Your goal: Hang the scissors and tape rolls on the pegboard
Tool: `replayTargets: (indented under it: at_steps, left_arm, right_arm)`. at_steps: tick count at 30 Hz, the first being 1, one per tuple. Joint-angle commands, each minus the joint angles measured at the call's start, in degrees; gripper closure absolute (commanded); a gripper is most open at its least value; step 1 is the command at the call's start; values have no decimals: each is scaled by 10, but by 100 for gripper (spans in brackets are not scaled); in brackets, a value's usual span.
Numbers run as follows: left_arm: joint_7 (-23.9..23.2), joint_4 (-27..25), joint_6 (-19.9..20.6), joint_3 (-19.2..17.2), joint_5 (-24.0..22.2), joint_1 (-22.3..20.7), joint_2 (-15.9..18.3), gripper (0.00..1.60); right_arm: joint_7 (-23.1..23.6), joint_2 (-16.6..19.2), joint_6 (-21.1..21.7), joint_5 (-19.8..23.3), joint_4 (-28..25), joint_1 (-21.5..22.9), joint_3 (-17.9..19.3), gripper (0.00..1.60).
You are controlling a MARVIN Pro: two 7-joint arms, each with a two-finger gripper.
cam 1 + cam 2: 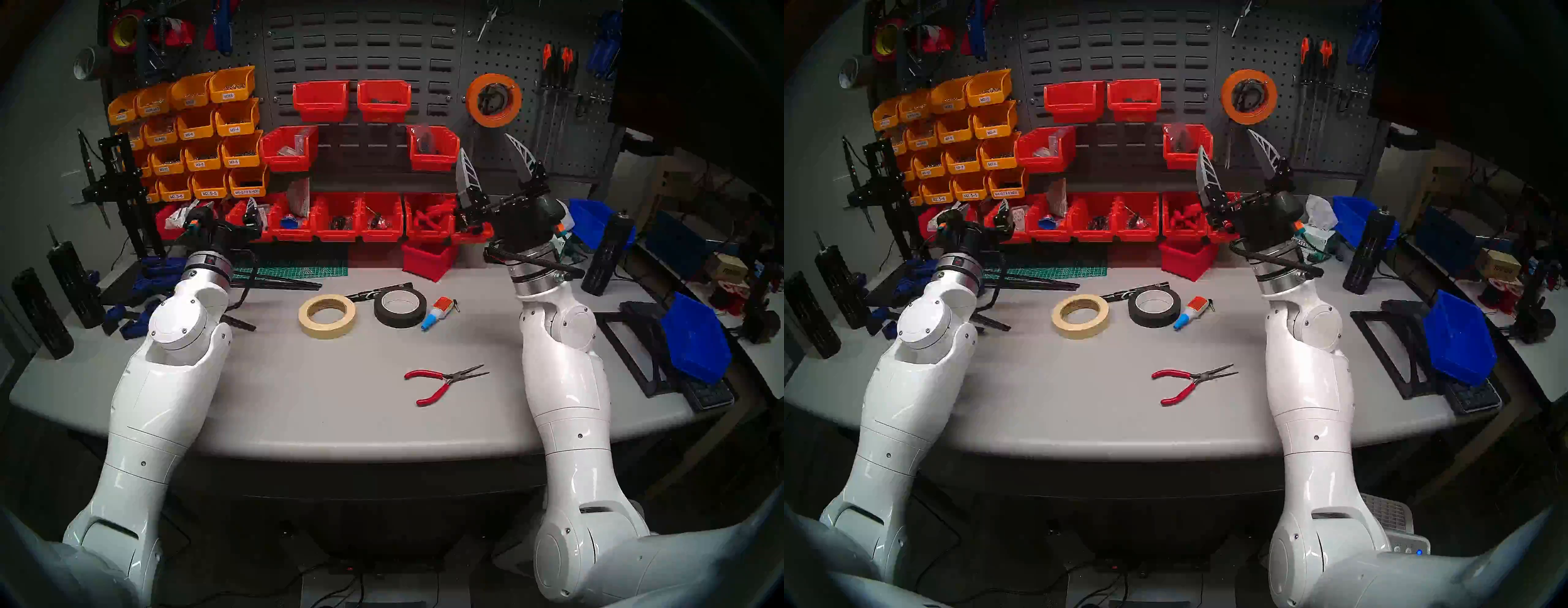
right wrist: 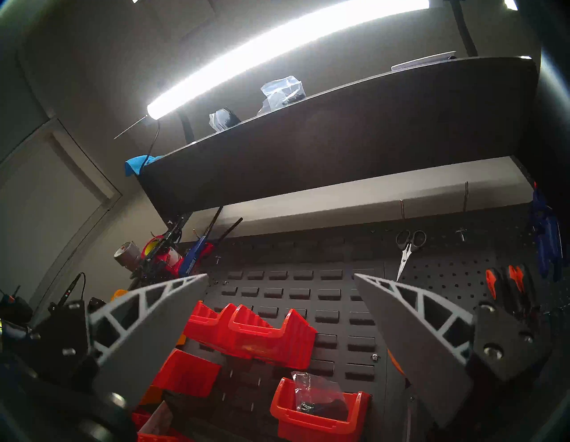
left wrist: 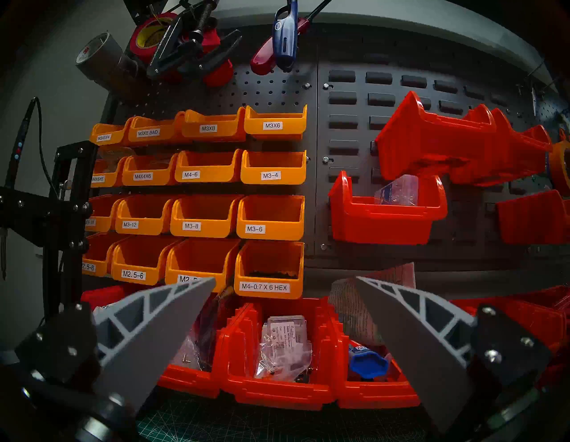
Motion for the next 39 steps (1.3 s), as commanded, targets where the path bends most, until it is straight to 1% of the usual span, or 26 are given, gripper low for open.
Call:
replayTargets:
  at_steps: [1,2,3,4,5,6,7,9,10,17,26,39]
  left_arm:
    - [-1,-17,-10,-5,0,-21,1,0]
    - [-1,-17,-10,-5,0,-21,1,0]
    - [-1,-17,-10,-5,0,-21,1,0]
    - [-1,-17,-10,-5,0,-21,1,0]
    - [-1,-17,-10,-5,0,-21,1,0]
    - [-1,-17,-10,-5,0,-21,1,0]
    - [-1,-17,-10,-5,0,-21,1,0]
    - [-1,-17,-10,-5,0,-21,1,0]
    - [-1,-17,-10,-5,0,-21,1,0]
    - [-1,-17,-11,-5,0,-21,0,0]
    - [-1,-17,-11,-5,0,-21,0,0]
    - [-1,-17,-11,-5,0,-21,0,0]
  right_arm:
    - [-36,-7,71,-23,-75,-21,-2,0]
    - [-36,-8,70,-23,-68,-17,-2,0]
    - [-42,-8,83,-29,-83,-24,-1,0]
    - [-39,-8,78,-27,-69,-16,-2,0]
    - [-53,-10,103,-38,-100,-32,-1,0]
    - [-48,-10,95,-35,-83,-22,-1,0]
    - [-56,-11,109,-41,-101,-31,-1,0]
    - [-61,-12,119,-46,-107,-33,-1,0]
    - [-67,-13,131,-51,-118,-39,-1,0]
    - [-81,-17,162,-66,-137,-46,-1,0]
    - [-88,-20,175,-75,-144,-48,-1,0]
    - [-91,-23,183,-80,-148,-49,0,0]
